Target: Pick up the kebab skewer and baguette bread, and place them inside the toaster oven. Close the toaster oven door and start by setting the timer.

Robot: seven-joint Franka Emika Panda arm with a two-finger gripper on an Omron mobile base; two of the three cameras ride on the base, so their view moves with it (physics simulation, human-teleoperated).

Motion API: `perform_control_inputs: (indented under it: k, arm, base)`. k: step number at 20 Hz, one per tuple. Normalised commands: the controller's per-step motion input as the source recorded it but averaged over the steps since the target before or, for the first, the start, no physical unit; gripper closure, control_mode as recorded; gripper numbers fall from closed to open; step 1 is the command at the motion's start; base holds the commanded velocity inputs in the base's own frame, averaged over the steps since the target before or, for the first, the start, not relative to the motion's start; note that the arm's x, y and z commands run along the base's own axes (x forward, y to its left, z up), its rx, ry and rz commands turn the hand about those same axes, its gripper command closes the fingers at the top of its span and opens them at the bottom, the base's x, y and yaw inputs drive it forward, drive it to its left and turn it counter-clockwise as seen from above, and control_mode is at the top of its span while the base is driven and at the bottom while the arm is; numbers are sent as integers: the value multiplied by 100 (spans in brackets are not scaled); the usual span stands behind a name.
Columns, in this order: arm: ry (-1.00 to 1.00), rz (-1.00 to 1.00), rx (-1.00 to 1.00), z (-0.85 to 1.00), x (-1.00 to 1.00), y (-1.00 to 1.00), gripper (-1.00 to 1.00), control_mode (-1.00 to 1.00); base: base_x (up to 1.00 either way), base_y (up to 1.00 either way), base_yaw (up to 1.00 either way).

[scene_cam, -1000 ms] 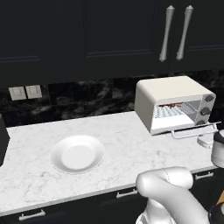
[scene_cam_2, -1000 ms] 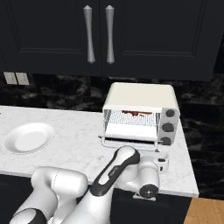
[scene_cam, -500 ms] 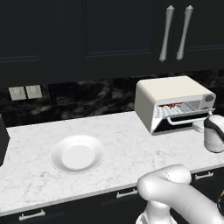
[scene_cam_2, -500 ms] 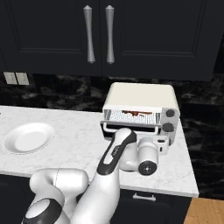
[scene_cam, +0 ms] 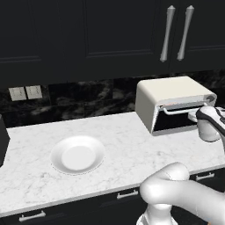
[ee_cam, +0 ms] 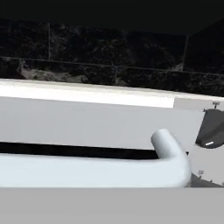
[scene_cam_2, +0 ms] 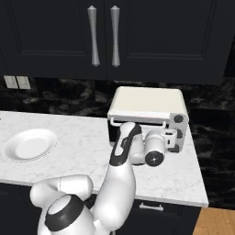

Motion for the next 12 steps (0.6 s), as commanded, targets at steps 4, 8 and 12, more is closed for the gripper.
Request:
perform_control_inputs:
  k: [4, 8, 12]
  arm:
    - [0, -1, 0, 0, 57, 8, -100, -100]
    - [0, 0, 0, -2, 43, 1, -100, -100]
    - [0, 0, 0, -9, 34, 0, -100, -100]
  base:
    - [0, 0, 0]
    - [0, 0, 0]
    - [0, 0, 0]
